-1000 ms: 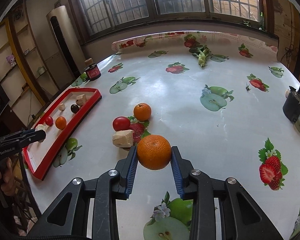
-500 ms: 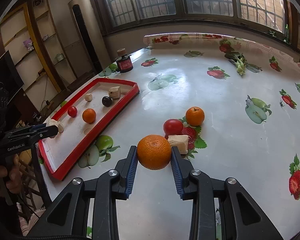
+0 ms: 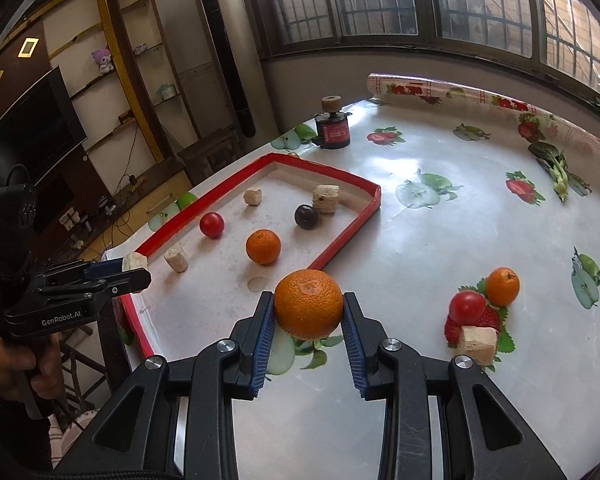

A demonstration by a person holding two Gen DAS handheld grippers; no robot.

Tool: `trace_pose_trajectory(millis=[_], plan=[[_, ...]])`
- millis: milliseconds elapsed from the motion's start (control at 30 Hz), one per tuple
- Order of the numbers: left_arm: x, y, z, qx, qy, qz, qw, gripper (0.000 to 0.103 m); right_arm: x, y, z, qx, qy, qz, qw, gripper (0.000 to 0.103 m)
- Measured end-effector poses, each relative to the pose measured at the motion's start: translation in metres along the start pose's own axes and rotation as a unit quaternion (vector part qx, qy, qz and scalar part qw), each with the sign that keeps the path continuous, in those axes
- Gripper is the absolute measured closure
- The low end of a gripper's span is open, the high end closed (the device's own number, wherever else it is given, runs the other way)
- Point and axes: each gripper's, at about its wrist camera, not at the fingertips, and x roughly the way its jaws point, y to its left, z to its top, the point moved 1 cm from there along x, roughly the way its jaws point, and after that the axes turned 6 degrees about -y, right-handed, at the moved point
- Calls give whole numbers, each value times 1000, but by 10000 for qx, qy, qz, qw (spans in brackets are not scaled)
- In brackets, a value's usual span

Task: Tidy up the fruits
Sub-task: 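Carry the cork cylinder and orange in both grippers over the red tray, then open left gripper to drop the cork cylinder while right gripper releases the orange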

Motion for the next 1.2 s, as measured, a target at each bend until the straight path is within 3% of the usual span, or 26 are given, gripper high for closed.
trace_pose_trajectory(millis=[500, 1067, 1200], plan=[[21, 29, -4, -162, 224, 82, 9996, 64, 77, 64, 5, -502, 580, 517, 9957, 70], [37, 31, -7, -82, 395, 267, 9988, 63, 120, 65, -6, -635, 1006, 471, 9918, 67], [37, 31, -7, -151, 424, 289, 9986, 55, 115, 63, -5, -597, 925, 460, 9929, 61]])
